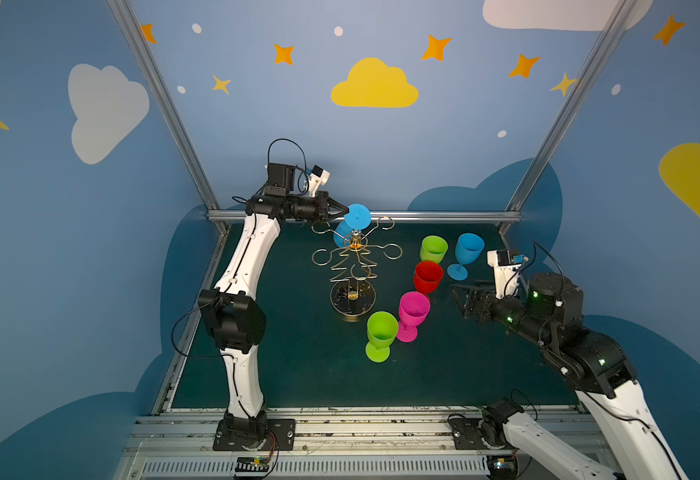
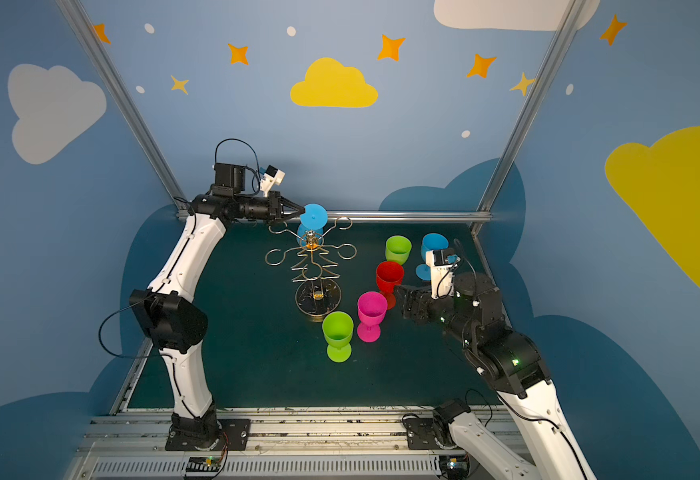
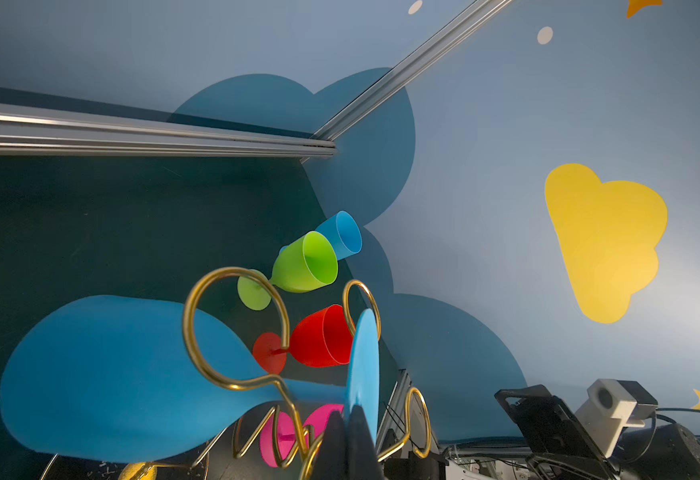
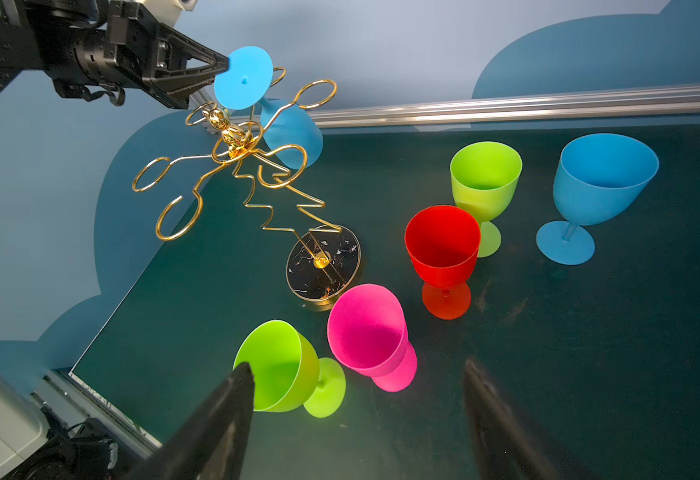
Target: Take the wine glass off the wine glass rack
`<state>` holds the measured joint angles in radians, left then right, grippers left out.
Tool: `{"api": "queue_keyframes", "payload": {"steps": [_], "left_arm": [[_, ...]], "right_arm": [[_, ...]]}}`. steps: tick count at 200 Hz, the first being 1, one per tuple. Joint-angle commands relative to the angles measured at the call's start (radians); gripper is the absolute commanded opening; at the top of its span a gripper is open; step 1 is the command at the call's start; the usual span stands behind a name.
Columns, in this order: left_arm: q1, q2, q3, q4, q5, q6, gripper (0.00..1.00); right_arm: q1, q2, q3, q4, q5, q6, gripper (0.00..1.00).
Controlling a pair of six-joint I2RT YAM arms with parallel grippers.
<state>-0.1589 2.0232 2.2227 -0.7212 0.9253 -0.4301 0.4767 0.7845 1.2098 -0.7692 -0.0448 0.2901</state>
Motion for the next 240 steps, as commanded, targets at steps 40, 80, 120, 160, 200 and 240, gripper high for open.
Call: {"api": "queue_keyframes", "payload": {"steps": [40,80,120,160,200,240], "left_arm": [[-0.03,0.051,0.092,-0.111,0.001,0.065,0.03],[-0.04,0.095,0.156,-0.156,0.0,0.076,0.03],[-0.041,0.101,0.167,-0.072,0.023,0.011,0.03],[-0.039,0.113,0.177,0.1,0.076,-0.129,0.03],[-0.028,0.129,0.204,0.218,0.09,-0.226,0.03],[-0.019,0.124,0.205,0.438,0.148,-0.41,0.03]], "right_arm": [[-0.01,0.001,0.028,-0.001,0.011,-0.021,0.78],[-0.012,0.014,0.049,0.011,0.007,-0.032,0.78],[-0.015,0.034,0.057,0.04,-0.005,-0.037,0.78],[-0.02,0.069,0.083,0.099,-0.021,-0.051,0.78],[-0.024,0.126,0.108,0.179,-0.065,-0.07,0.78],[-0.025,0.195,0.123,0.357,-0.134,-0.157,0.78]]}}
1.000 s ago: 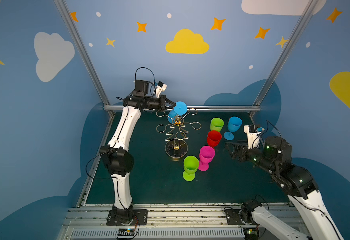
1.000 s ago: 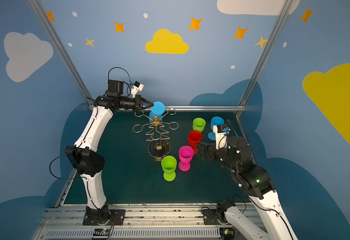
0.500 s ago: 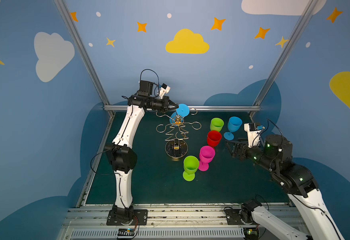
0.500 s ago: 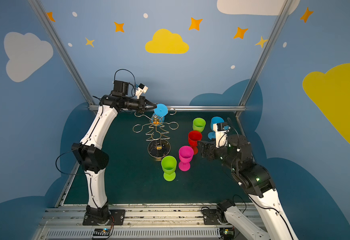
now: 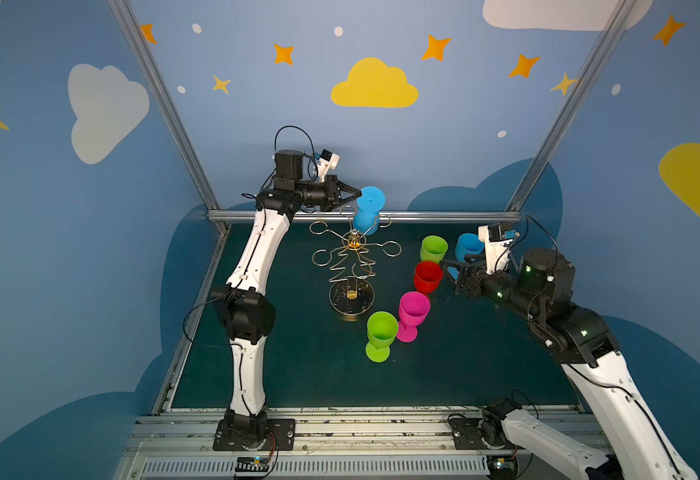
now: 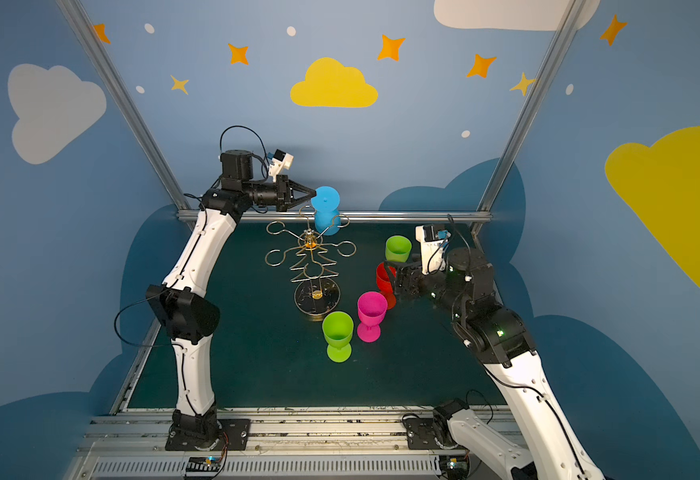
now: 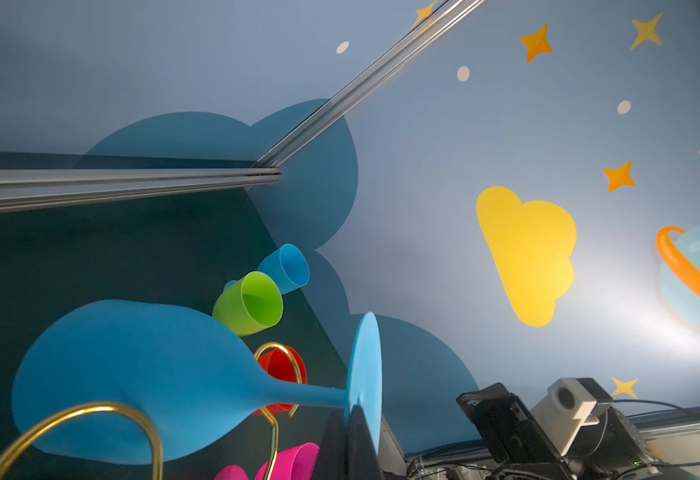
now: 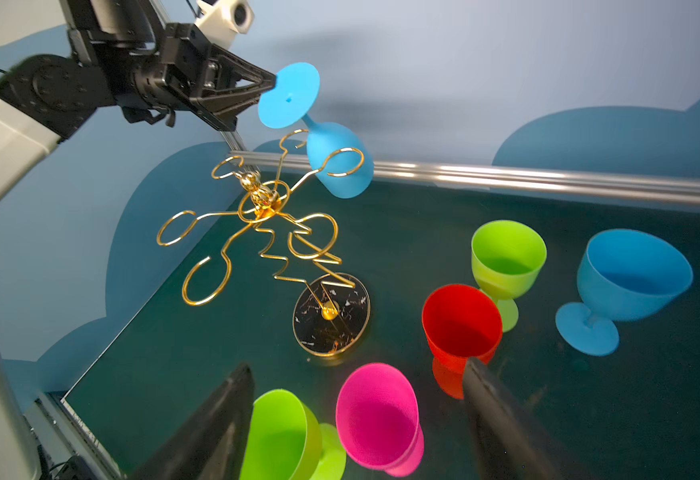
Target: Take the wine glass off the wine glass rack
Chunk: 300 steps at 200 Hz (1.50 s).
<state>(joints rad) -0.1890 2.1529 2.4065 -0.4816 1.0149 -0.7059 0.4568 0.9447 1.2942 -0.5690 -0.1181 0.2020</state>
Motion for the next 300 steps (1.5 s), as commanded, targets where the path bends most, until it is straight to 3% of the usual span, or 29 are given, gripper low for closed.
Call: {"api": "queue_keyframes", "payload": {"steps": [1,144,191,300], "left_arm": [[0.011,-0.006,0.021,0.203,0.06,-0.138,0.03],[0.028,-0.1,-0.041,0.749,0.133,-0.593,0.03],[0.013,-0.207,-0.199,0.82,0.131,-0.612,0.03],[-0.005,-0.343,-0.424,0.931,0.12,-0.65,0.03]], "right_arm": [[-0.005,0.037,0.039,0.16,-0.063,-0.07,0.78],[-0.009,0.311,0.121,0.59,-0.301,-0.279,0.82],[-0.009,0.411,0.163,0.662,-0.325,-0.378,0.88],[0.026,0.608,0.327,0.675,-0.372,-0.459,0.89]]}}
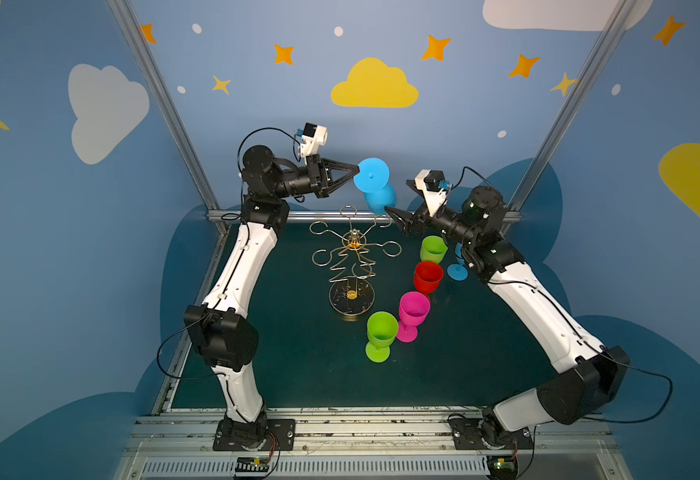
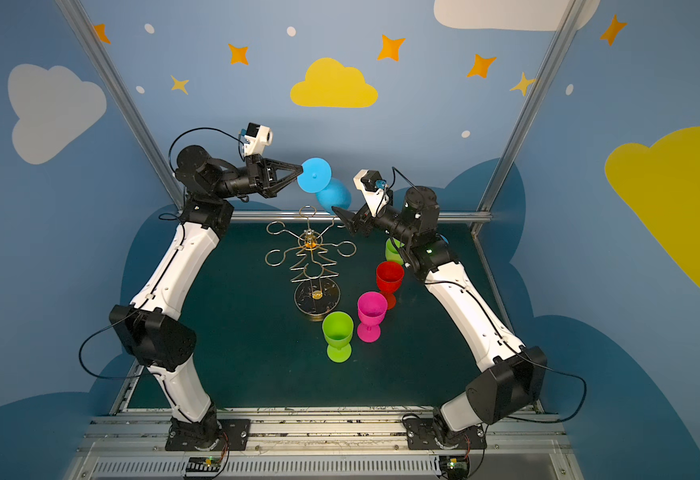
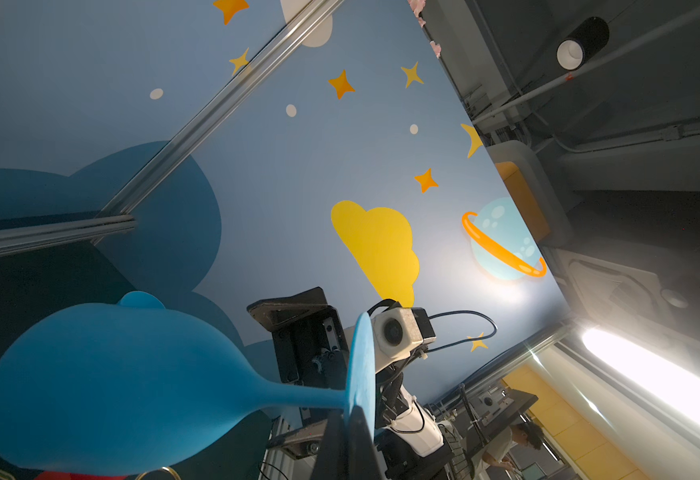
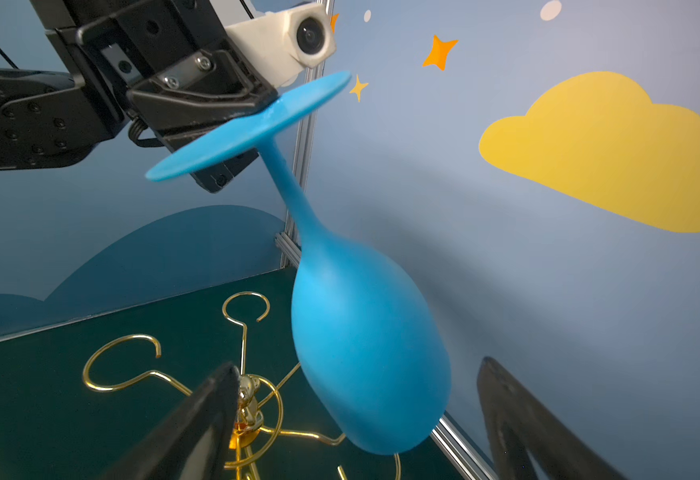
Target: Take the wine glass off the wine glass rack
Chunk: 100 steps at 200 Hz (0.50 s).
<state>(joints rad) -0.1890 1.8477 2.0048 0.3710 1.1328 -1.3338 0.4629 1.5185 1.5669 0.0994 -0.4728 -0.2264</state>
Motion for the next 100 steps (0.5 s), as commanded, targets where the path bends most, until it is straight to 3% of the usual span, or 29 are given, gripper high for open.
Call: {"api": "queue_keyframes", "payload": {"steps": [1,100], "left_arm": [[-0.005,-0.039,-0.023,0.08,0.002,-0.022,0.03],[-0.015,-0.076,-0.072,0.191,-0.005,-0.106,0.03]], "right_arm": [[0.021,0.036,0.056,0.006,-0.017,-0.03,0.89],[0.066,0.122,0.094,-0.006,0.02,-0.018,0.89]]}}
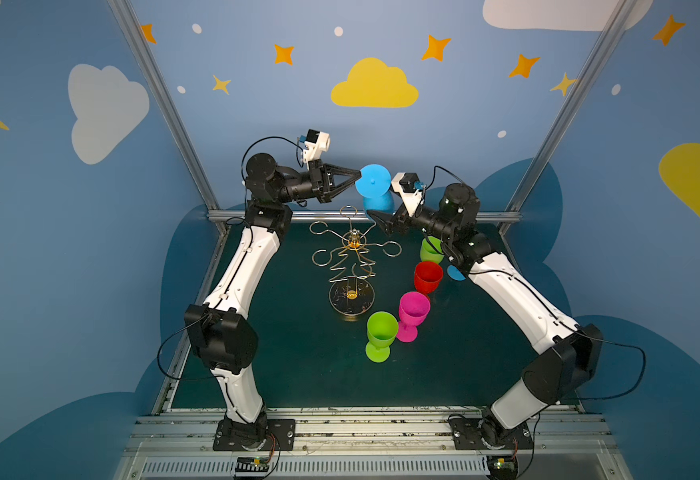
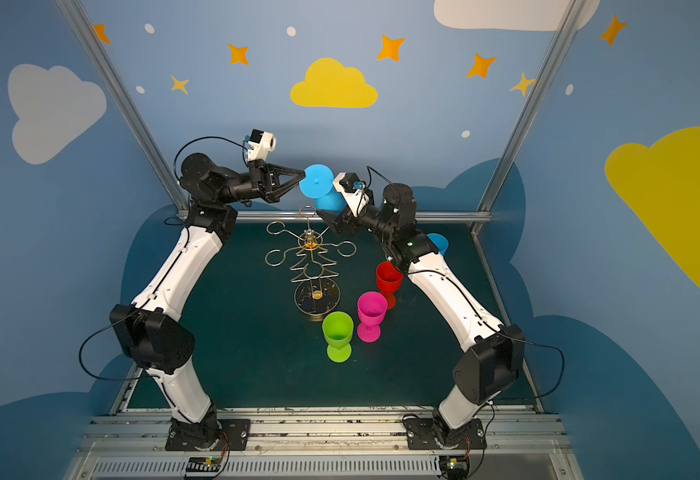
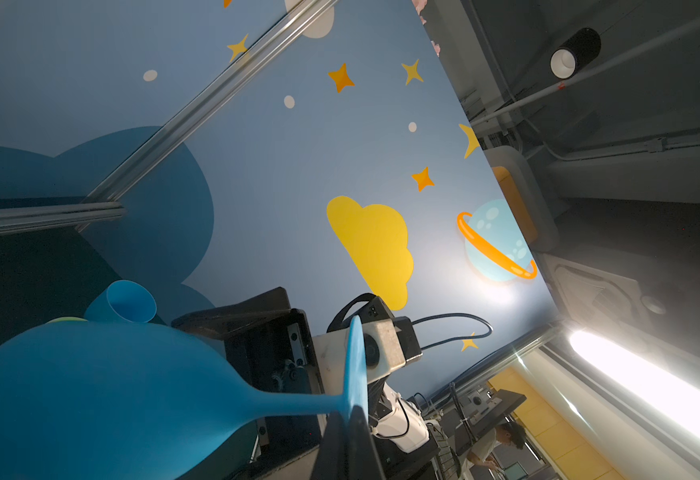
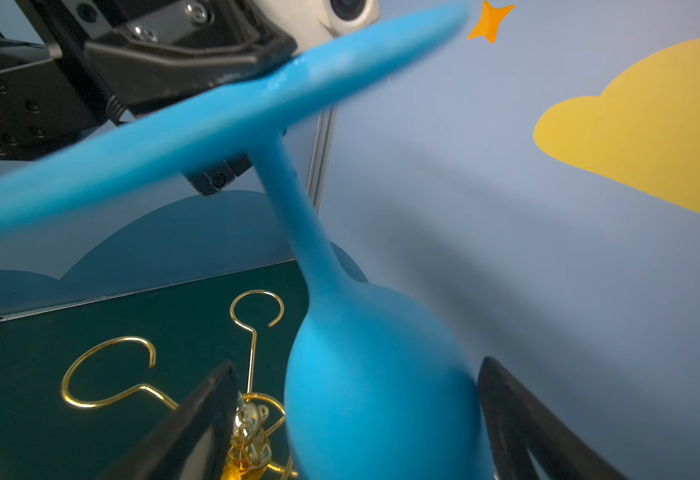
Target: Take the wine glass off the wine glass rack
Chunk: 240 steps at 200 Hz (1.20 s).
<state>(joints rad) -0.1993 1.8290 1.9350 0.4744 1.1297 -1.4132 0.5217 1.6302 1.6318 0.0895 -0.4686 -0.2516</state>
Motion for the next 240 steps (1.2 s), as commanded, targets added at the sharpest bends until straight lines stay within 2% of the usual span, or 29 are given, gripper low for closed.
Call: {"api": "queue_keyframes", "payload": {"steps": [1,49,92,117,139,188,196,205,210,230,240], "left_arm": [[-0.005,-0.057,-0.002,0.089,-0.002,-0.029,0.03],[-0.006,-0.064,-0.016,0.17,-0.007,-0.103,0.03],[-0.011,-0.064,-0.019,0.2,-0.01,-0.132,0.03],[-0.012,-0.064,-0.028,0.204,-0.011,-0.135,0.03],[-0.012,-0.063,-0.03,0.204,-0.016,-0.133,0.03],[-0.006,-0.056,-0.012,0.186,-0.03,-0.11,0.03],[-0.005,-0.057,-0.01,0.176,-0.033,-0.099,0.1],[-0.003,-0.059,-0.011,0.168,-0.036,-0.085,0.32],[-0.001,-0.059,-0.011,0.162,-0.038,-0.075,0.39],[0.013,-0.071,-0.017,0.129,-0.058,-0.029,0.54],[0.025,-0.078,-0.022,0.101,-0.069,0.011,0.58]], "right_arm": [[0.008,0.01,0.03,0.004,0.016,0.008,0.89],[0.017,0.016,0.027,0.014,0.072,-0.002,0.9],[0.023,0.016,0.027,0.018,0.077,0.002,0.89],[0.027,0.008,0.018,0.018,0.086,0.009,0.8],[0.029,-0.013,0.002,0.015,0.095,0.021,0.65],[0.039,-0.086,-0.038,-0.041,0.143,0.049,0.46],[0.04,-0.102,-0.047,-0.052,0.152,0.055,0.45],[0.042,-0.121,-0.058,-0.063,0.161,0.064,0.44],[0.041,-0.131,-0.063,-0.073,0.168,0.071,0.44],[0.047,-0.175,-0.066,-0.15,0.207,0.094,0.41],[0.049,-0.203,-0.068,-0.205,0.227,0.108,0.38]]}}
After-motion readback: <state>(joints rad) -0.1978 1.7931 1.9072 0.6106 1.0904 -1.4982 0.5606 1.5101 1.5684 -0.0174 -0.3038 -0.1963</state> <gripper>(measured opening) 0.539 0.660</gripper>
